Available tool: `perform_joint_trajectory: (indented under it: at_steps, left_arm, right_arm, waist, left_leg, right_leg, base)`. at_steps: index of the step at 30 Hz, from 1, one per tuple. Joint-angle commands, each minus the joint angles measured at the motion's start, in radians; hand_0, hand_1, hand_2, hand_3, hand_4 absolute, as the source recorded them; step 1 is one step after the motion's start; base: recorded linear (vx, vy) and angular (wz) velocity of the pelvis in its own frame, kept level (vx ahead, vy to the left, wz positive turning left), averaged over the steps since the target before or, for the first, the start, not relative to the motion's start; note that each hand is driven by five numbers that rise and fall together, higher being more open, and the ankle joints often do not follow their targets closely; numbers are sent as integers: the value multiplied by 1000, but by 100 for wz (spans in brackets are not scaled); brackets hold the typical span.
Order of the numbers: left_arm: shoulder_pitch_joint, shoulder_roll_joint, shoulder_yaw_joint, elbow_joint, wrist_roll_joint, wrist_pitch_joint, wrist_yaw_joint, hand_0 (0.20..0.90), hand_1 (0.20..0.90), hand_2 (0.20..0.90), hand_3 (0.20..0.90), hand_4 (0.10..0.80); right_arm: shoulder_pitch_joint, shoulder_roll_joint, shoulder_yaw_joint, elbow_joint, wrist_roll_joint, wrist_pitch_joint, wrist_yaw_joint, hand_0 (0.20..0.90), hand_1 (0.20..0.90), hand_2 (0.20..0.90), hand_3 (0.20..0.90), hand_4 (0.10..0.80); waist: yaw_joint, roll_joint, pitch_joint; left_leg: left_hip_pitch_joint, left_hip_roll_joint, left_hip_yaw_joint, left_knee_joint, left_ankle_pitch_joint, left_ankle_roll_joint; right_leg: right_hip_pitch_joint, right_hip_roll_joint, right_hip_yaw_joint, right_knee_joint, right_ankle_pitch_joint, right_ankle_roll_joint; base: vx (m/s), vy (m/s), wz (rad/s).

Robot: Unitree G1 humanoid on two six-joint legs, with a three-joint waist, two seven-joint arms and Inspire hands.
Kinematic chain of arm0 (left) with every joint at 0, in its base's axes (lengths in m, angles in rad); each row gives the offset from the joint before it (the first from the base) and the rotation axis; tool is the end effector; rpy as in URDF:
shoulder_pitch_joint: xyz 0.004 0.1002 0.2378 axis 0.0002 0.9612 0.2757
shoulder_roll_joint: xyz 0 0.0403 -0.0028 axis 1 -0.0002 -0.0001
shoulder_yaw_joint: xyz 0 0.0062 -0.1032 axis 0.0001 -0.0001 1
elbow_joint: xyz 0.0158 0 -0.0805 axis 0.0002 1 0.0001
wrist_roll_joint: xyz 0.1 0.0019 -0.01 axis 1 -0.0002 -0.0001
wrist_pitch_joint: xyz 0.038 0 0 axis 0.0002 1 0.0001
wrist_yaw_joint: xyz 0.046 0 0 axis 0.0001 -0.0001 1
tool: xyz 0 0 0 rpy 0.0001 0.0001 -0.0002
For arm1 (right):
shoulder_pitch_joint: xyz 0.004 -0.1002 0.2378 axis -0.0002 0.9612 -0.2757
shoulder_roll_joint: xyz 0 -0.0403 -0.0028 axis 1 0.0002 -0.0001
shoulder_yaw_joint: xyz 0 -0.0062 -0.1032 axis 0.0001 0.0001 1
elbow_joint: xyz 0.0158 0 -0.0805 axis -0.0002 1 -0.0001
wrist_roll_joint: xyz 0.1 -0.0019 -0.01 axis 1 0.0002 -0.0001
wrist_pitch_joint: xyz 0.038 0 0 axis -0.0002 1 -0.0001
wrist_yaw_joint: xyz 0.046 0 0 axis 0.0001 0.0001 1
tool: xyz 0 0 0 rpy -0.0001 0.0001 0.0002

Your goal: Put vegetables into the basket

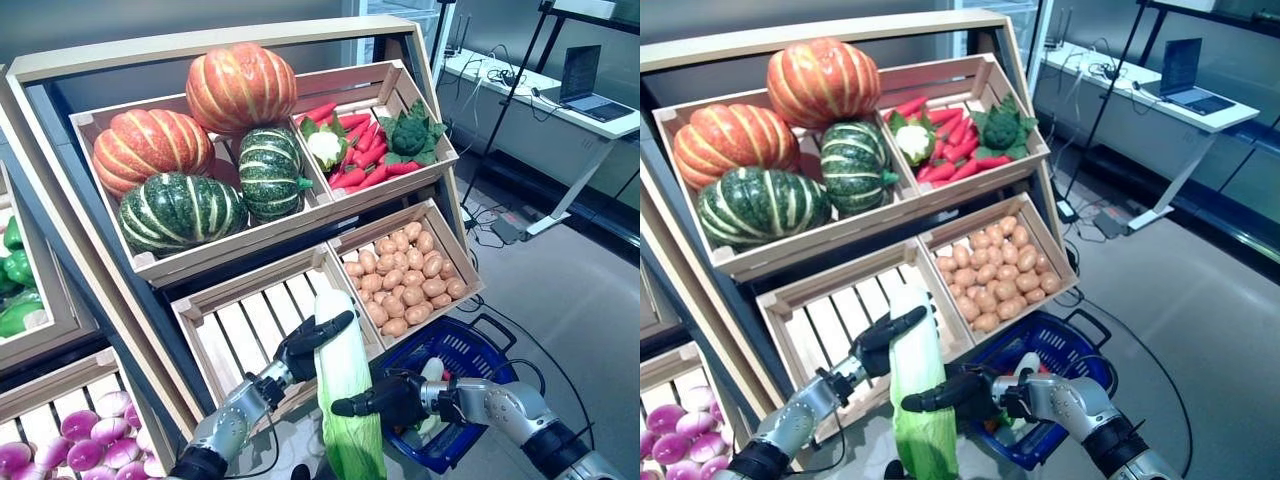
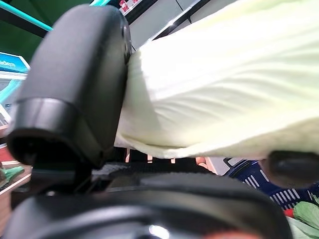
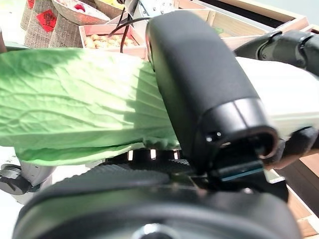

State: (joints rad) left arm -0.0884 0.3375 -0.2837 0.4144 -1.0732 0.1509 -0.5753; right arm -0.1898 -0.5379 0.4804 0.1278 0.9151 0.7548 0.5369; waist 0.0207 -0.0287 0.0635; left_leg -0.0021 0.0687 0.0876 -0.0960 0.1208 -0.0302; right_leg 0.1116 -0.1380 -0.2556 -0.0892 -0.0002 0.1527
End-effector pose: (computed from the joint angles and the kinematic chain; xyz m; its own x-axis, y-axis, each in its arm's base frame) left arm 0.1987 0.1803 -0.0198 0.7824 -0.6160 -0.0914 0.3439 0.5498 -0.7612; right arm 0.2023 -0.1669 0.0151 0.2457 0.8360 -0.4907 -0.4999 0.5430 0.6747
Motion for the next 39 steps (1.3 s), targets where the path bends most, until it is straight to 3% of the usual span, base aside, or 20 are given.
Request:
perform_joint_trajectory:
  at_steps: [1, 2, 3, 4, 5, 16, 27, 33, 39]
  left_arm:
    - [-135, -35, -7, -31, -23, -63, -34, 300, 300, 300, 300, 400]
    - [-135, -35, -6, -27, -18, -61, -38, 300, 300, 300, 300, 400]
    - [-134, -31, -8, -23, -9, -53, -37, 444, 444, 444, 444, 496]
    - [-132, -31, -8, -22, -5, -51, -42, 853, 853, 853, 853, 769]
    - [-132, -30, -8, -21, -1, -49, -48, 900, 900, 900, 900, 800]
    - [-118, -6, 1, -83, 11, 0, -88, 900, 900, 900, 900, 800]
    - [-94, 22, 46, -145, 34, 59, -88, 900, 900, 900, 900, 800]
    - [-72, 29, 95, -176, 26, 85, -80, 900, 900, 900, 900, 800]
    - [-61, 9, 137, -191, 22, 78, -61, 900, 900, 900, 900, 800]
  right_arm:
    - [-82, 102, 15, -117, 199, -67, 53, 300, 300, 300, 300, 400]
    - [-82, 102, 13, -120, 208, -71, 49, 300, 300, 300, 300, 400]
    - [-83, 104, 9, -122, 225, -77, 44, 300, 300, 300, 300, 400]
    - [-82, 104, 5, -126, 230, -83, 40, 300, 300, 300, 300, 400]
    - [-81, 104, 3, -128, 233, -88, 38, 300, 300, 300, 300, 400]
    - [-50, 71, -85, -176, 282, -199, 32, 300, 300, 300, 300, 400]
    - [-35, 91, -239, -220, 409, -391, 8, 300, 300, 300, 300, 400]
    - [-3, 109, -379, -238, 451, -598, -38, 300, 300, 300, 300, 400]
    - [21, 193, -477, -227, 473, -759, -88, 300, 300, 300, 300, 400]
  waist:
    - [16, -34, -25]
    - [16, -33, -25]
    - [15, -31, -23]
    - [14, -31, -22]
    - [14, -30, -21]
    - [5, -21, -17]
    - [-1, -12, -14]
    - [-10, -10, -10]
    - [-14, -8, -9]
  left_leg:
    - [90, 26, 6, 9, -118, -39]
    - [90, 26, 7, 9, -119, -39]
    - [91, 26, 7, 9, -118, -39]
    - [92, 25, 7, 9, -119, -38]
    - [92, 25, 7, 9, -120, -38]
    - [96, 29, 11, 9, -126, -38]
    - [96, 32, 13, 9, -131, -35]
    - [93, 35, 18, 9, -136, -32]
    - [88, 35, 23, 9, -138, -29]
  right_leg:
    - [-7, -69, 26, 15, 57, 21]
    - [-8, -69, 27, 16, 56, 20]
    - [-9, -69, 29, 19, 54, 20]
    - [-9, -69, 30, 20, 53, 20]
    - [-9, -69, 30, 21, 52, 20]
    - [-9, -69, 41, 24, 48, 23]
    - [-14, -62, 49, 32, 38, 20]
    - [-16, -55, 55, 26, 35, 18]
    - [-19, -49, 63, 21, 33, 14]
  base:
    - [0, 0, 0]
    - [0, 0, 0]
    - [0, 0, 0]
    - [0, 0, 0]
    - [0, 0, 0]
    - [0, 0, 0]
    - [0, 0, 0]
    - [-1, -4, -1]
    - [1, -10, -3]
